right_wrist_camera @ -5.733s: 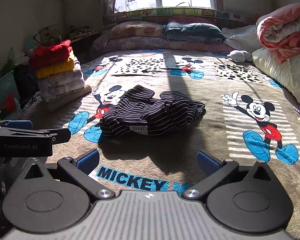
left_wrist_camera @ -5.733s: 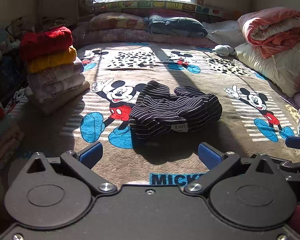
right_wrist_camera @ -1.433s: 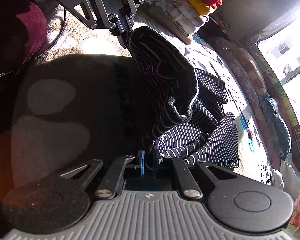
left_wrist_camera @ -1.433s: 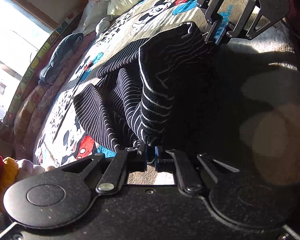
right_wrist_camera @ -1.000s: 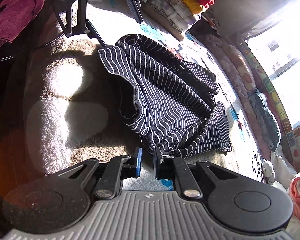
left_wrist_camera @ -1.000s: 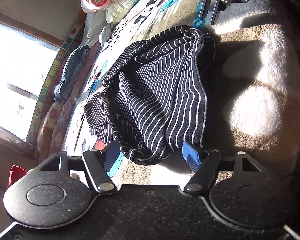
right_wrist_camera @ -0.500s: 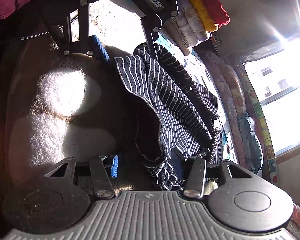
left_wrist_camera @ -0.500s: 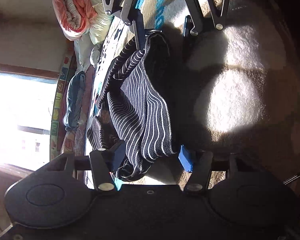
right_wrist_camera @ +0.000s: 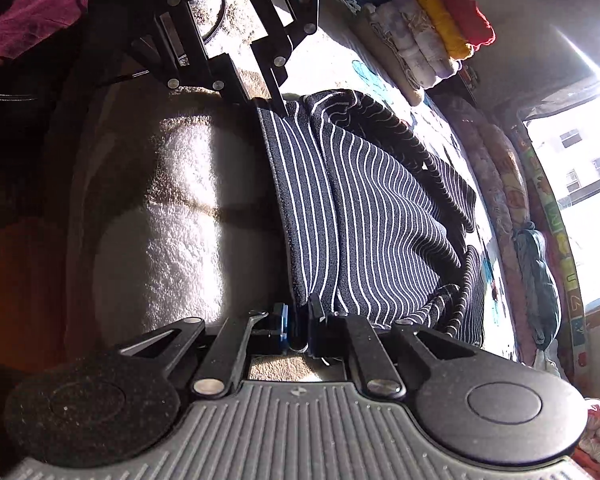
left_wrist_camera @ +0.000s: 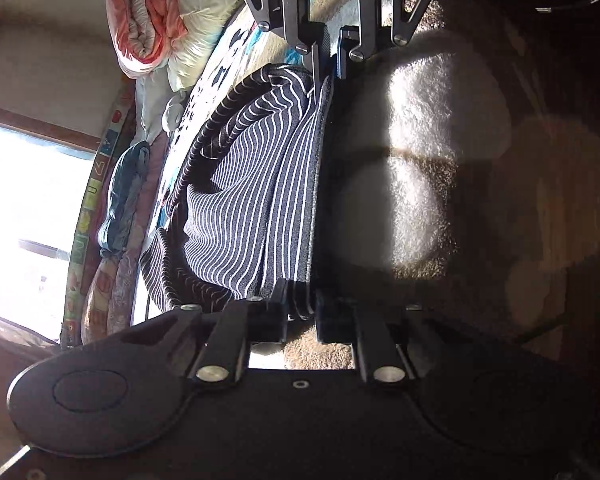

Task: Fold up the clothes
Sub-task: 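Lift the shirt with both grippers and flip it over, then lower the shirt flat onto the bed with both grippers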

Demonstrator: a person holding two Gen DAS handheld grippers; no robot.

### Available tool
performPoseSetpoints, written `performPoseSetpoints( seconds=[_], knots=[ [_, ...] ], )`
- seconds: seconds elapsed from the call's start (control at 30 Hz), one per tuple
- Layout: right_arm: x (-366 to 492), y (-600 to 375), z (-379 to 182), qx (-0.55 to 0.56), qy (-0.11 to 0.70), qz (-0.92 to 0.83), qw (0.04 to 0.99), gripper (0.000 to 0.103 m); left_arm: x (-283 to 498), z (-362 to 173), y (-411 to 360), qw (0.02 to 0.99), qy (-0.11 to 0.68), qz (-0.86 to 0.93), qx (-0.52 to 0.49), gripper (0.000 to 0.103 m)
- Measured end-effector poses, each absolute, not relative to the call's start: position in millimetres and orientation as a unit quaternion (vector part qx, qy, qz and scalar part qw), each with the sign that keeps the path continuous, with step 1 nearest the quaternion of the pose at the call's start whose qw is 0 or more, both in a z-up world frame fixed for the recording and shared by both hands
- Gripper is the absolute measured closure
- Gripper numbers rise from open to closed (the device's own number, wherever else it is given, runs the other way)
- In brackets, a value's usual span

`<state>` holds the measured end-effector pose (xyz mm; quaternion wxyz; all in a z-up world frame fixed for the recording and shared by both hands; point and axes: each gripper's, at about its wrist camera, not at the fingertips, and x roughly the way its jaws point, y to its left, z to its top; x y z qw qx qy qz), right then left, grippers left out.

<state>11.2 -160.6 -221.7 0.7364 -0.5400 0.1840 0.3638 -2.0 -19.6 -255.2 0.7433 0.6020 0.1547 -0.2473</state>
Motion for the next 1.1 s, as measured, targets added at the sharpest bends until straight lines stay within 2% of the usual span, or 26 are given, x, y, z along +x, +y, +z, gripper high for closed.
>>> performPoseSetpoints(
  seconds=[0.1,0.23,0.33,0.4,0.57,0.67,0.73,0.8,0.93,1.03,1.1],
  knots=[
    [-1,-168,-215,-0.536,0.190,0.368,0.736,0.089,-6,-246,-13,0.759,0.182,-0.254,0.572,0.092],
    [-4,-179,-190,-0.467,0.209,0.371,0.775,0.087,-1,-208,7,0.818,0.238,-0.253,0.459,0.088],
    [10,-182,-168,-0.364,0.223,0.362,0.829,0.085,14,-188,12,0.862,0.255,-0.239,0.367,0.088],
    [25,-181,-158,-0.285,0.233,0.352,0.861,0.079,25,-175,14,0.887,0.265,-0.228,0.302,0.088],
    [62,-183,-160,-0.094,0.253,0.308,0.912,0.076,55,-170,7,0.919,0.293,-0.212,0.156,0.088],
    [71,-180,-184,-0.037,0.267,0.283,0.921,0.075,57,-183,5,0.924,0.308,-0.199,0.108,0.088],
    [73,-174,-207,-0.034,0.299,0.277,0.913,0.075,63,-198,5,0.919,0.334,-0.191,0.085,0.088],
    [69,-175,-225,-0.020,0.296,0.270,0.916,0.074,61,-208,6,0.919,0.341,-0.184,0.077,0.088],
    [66,-177,-216,-0.020,0.299,0.272,0.914,0.074,63,-199,2,0.913,0.356,-0.182,0.088,0.086],
    [64,-188,-212,0.012,0.288,0.275,0.917,0.068,67,-188,8,0.909,0.364,-0.189,0.076,0.076],
    [65,-192,-208,0.024,0.276,0.274,0.921,0.062,70,-179,14,0.912,0.362,-0.183,0.058,0.051]
  ],
)
